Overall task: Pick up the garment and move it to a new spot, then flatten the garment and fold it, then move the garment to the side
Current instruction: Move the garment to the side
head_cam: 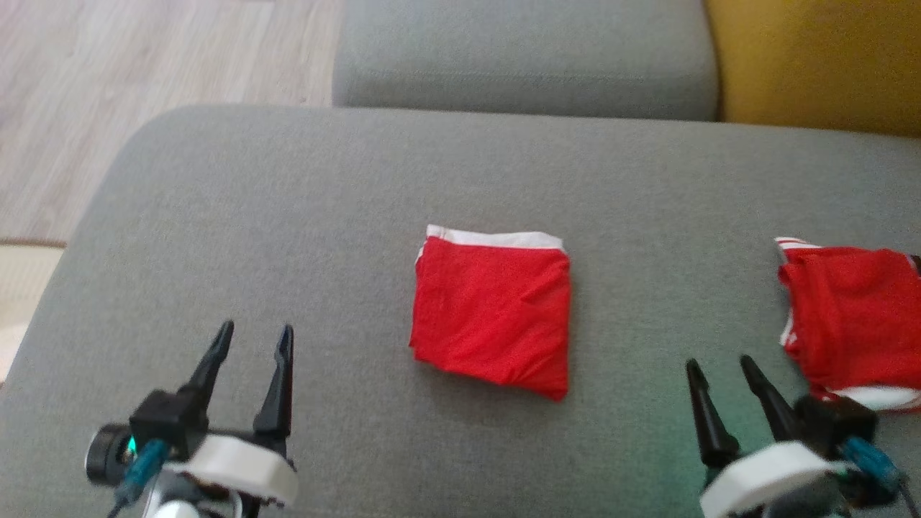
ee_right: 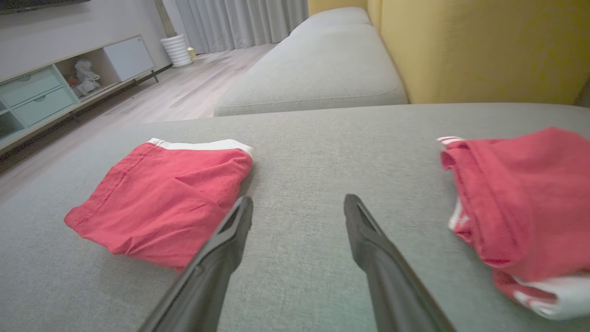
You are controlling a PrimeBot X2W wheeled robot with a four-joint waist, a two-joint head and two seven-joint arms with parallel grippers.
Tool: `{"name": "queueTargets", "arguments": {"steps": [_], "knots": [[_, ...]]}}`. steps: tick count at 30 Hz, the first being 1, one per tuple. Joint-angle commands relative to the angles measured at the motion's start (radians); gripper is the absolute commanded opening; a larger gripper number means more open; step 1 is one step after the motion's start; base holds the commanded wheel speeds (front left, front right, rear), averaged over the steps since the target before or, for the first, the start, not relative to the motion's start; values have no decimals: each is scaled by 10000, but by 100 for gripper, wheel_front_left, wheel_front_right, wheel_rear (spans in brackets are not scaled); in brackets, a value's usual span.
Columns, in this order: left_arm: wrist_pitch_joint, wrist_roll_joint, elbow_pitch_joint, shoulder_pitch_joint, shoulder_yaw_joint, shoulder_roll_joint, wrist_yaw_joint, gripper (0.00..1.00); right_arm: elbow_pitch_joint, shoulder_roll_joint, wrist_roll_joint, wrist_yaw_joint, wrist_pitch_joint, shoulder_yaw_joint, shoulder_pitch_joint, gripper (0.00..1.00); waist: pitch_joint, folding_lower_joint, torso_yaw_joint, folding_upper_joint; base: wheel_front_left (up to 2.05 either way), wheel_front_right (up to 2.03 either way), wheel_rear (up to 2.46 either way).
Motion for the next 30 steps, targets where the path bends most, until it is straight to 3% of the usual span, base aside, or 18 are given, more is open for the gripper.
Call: {"name": "queueTargets", "arguments": {"steps": [1, 13, 21, 23, 24, 25, 30], "knots": [[-184, -33, -364, -801, 348, 56, -16, 100, -139, -72, 29, 65, -93, 336, -873, 100, 370, 0, 335, 0, 0, 0, 0], [-610, -8, 132, -2445, 251, -683, -567, 100, 3926, -72, 95, 65, -577, 1095, -3635, 100, 1884, 0, 2110, 0, 0, 0, 0], [-627, 260, 161, -2615, 600, -1168, -881, 100, 5764, -72, 342, 65, -560, 1677, -4625, 100, 2131, 0, 2389, 0, 0, 0, 0], [-628, 338, 176, -2570, 701, -1247, -955, 100, 5977, -72, 424, 65, -553, 1823, -4695, 46, 2143, 0, 2303, 0, 0, 0, 0], [-628, 421, 176, -2548, 793, -1295, -1041, 100, 6100, -72, 568, 65, -519, 1994, -4708, 7, 2140, 0, 2140, 0, 0, 0, 0], [-628, 464, 173, -2540, 835, -1312, -1086, 100, 6111, -72, 667, 65, -527, 2074, -4706, 0, 2137, 0, 2043, 0, 0, 0, 0], [-629, 652, 115, -2515, 1079, -1339, -1275, 100, 5875, -72, 761, 65, -670, 2448, -4737, 0, 2150, 0, 1362, 0, 0, 0, 0]]}}
